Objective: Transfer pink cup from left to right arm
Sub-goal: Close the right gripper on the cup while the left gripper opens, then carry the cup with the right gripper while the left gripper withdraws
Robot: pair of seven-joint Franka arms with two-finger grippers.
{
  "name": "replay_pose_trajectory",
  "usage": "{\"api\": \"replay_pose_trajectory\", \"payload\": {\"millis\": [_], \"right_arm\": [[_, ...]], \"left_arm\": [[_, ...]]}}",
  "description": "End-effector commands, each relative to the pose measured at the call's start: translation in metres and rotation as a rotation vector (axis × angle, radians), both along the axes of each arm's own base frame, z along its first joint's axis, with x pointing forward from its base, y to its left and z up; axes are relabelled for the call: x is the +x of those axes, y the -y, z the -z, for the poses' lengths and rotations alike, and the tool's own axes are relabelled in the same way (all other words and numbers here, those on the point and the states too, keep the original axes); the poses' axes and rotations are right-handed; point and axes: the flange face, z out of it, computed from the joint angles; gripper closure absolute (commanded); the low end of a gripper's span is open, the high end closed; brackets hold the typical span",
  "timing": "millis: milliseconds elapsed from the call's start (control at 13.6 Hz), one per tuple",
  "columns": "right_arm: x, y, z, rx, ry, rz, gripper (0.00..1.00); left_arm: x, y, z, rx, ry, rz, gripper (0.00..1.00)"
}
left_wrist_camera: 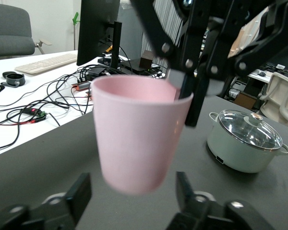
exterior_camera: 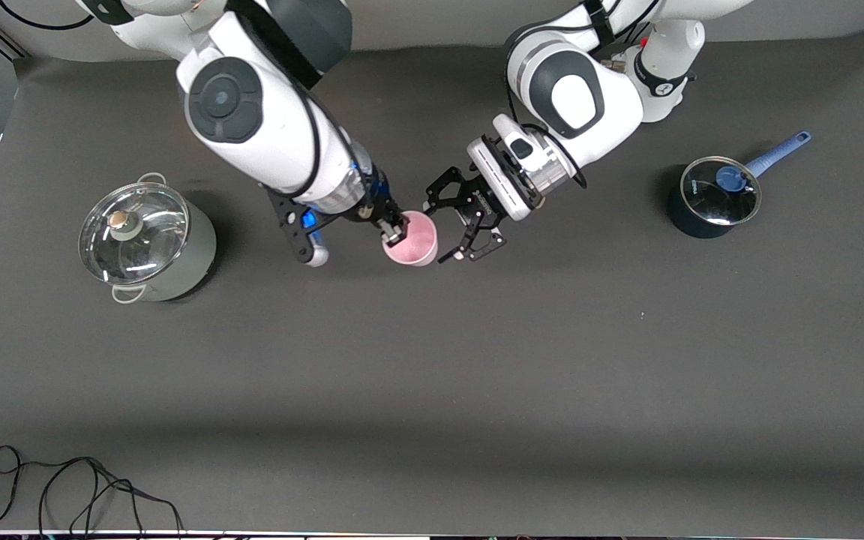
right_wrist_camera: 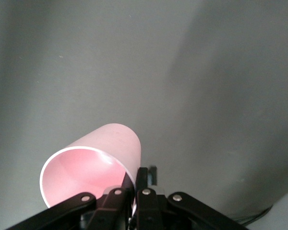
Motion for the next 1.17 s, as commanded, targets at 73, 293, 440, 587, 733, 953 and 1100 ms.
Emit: {"api": "replay_pose_trajectory", "payload": {"millis": [73, 293, 440, 587, 733, 953, 1100], "right_arm": [[0.012, 0.047, -0.033, 0.012, 0.058, -0.106, 1.0], [0.018, 0.093, -0.056, 0.022, 0.099, -0.221, 1.0], [0.022, 0.133, -0.071, 0.028, 0.128, -0.348, 1.0], [0.027, 0.18, -0.077, 0.034, 0.128, -0.452, 1.0], [0.03, 0.232, -0.085, 0.039, 0.144, -0.577, 1.0], [0.038, 0.297, -0.078, -0.002, 0.149, -0.783, 1.0], [0.044, 0.332, -0.063, -0.017, 0.15, -0.908, 1.0]], "left_arm": [[-0.002, 0.001, -0.004, -0.006, -0.018, -0.021, 0.01], [0.011, -0.012, 0.01, -0.04, -0.106, -0.073, 0.01], [0.029, -0.034, 0.019, -0.061, -0.144, -0.122, 0.01], [0.05, -0.061, 0.029, -0.086, -0.166, -0.163, 0.0], [0.068, -0.078, 0.041, -0.157, -0.206, -0.175, 0.0], [0.076, -0.093, 0.034, -0.264, -0.294, -0.215, 0.0], [0.078, -0.091, 0.03, -0.311, -0.334, -0.225, 0.0]]}}
